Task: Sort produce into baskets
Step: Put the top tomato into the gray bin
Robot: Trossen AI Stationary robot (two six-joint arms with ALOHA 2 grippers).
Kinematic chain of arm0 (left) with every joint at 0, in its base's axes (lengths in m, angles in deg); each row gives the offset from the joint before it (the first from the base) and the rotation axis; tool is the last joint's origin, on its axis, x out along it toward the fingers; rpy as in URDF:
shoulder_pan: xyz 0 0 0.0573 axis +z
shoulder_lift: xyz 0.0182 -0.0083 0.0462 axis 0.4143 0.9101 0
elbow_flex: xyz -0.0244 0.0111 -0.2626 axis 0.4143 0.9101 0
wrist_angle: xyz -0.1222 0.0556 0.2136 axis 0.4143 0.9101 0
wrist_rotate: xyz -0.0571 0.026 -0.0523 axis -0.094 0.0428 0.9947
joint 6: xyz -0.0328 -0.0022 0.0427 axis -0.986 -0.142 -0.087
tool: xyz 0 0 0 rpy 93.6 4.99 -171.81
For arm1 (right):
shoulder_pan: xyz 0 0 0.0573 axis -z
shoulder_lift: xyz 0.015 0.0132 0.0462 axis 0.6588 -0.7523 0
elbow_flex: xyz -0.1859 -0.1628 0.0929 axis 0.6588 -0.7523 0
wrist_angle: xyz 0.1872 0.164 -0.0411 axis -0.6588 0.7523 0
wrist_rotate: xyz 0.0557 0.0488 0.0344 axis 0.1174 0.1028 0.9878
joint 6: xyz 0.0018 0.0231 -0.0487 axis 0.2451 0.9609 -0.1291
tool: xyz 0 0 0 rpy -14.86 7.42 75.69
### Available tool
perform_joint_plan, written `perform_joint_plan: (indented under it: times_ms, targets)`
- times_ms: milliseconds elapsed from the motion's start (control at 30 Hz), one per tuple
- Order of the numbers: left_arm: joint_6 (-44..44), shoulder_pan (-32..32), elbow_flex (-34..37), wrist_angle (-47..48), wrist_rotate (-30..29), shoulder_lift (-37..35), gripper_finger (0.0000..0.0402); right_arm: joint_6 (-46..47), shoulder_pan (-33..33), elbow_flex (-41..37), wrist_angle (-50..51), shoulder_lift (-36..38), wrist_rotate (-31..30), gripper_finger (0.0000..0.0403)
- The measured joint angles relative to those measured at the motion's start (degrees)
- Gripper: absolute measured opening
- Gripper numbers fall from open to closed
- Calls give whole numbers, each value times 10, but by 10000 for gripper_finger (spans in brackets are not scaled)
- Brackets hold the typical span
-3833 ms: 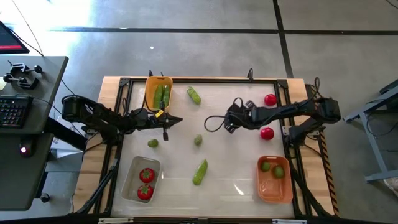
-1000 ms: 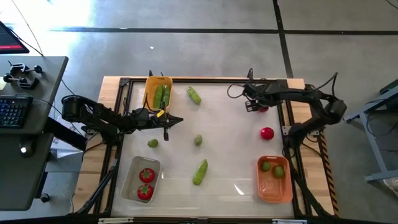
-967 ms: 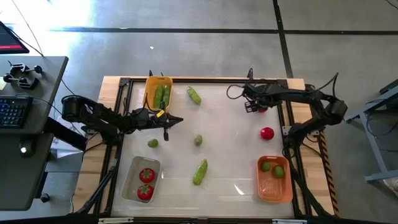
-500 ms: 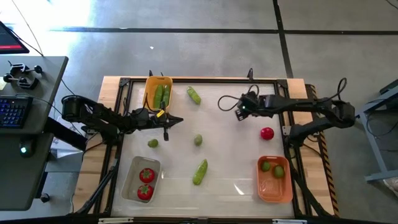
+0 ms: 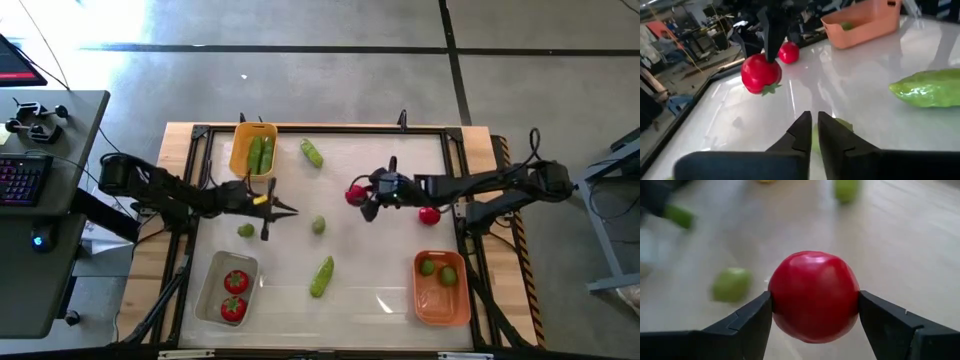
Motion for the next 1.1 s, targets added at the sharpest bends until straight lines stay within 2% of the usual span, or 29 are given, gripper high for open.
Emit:
perform_joint_plan:
  times_ms: [200, 367, 600, 867, 1100]
  targets:
    - [60, -50, -76, 126, -74, 0, 88, -22, -25, -7, -56, 0, 32, 265]
    - [104, -77, -118, 149, -126, 0, 153, -35, -41, -7, -76, 0, 60, 265]
    - [123, -94, -165, 171, -130, 0, 229, -53, -65, -7, -124, 0, 106, 265]
    - [114, -104, -227, 235, -98, 19, 257, -79, -92, -7, -161, 0, 120, 265]
    - [142, -106, -259, 217, -91, 58, 257, -94, -107, -7, -177, 0, 120, 265]
